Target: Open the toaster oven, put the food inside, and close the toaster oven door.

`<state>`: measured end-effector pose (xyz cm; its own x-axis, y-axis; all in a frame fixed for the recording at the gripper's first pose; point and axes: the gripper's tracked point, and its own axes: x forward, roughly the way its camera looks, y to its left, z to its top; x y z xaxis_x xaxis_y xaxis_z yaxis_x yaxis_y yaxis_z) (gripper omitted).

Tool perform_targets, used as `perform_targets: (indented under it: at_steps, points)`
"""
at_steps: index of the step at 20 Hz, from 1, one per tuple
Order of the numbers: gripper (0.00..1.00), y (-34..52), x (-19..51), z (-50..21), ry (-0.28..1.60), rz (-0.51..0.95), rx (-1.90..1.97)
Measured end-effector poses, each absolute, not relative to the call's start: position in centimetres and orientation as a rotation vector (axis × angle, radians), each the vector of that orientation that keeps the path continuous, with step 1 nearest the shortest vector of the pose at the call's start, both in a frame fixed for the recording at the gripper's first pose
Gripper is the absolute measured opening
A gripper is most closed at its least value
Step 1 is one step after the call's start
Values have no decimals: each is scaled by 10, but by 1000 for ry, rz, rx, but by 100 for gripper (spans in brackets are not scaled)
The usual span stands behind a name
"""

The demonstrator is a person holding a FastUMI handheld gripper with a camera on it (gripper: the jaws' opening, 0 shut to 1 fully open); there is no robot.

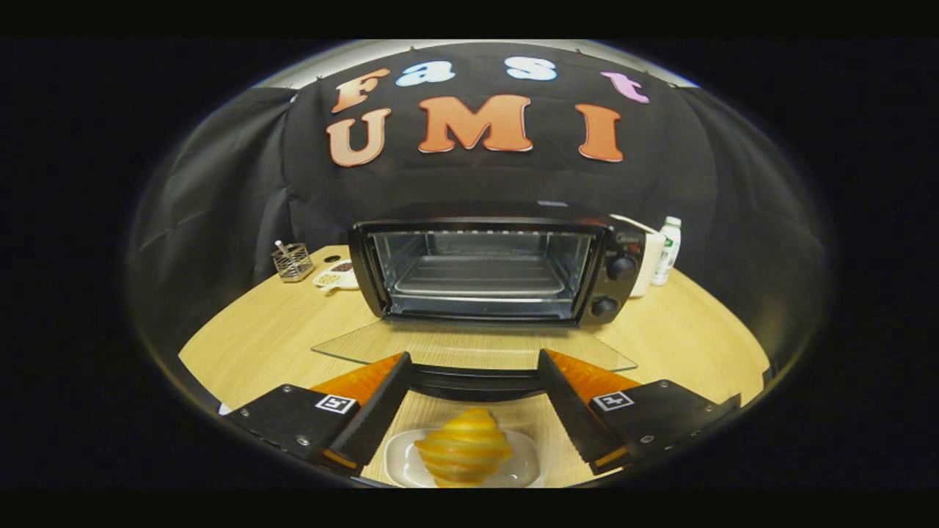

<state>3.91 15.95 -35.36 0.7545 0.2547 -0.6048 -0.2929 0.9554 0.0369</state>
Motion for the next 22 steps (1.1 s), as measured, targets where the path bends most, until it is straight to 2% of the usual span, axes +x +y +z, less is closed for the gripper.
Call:
perform_targets:
  at_steps: [12, 22]
  points:
    - [100, 149, 30, -392, 669, 248, -78]
    - [100, 148, 28, -386, 638, 240, -74]
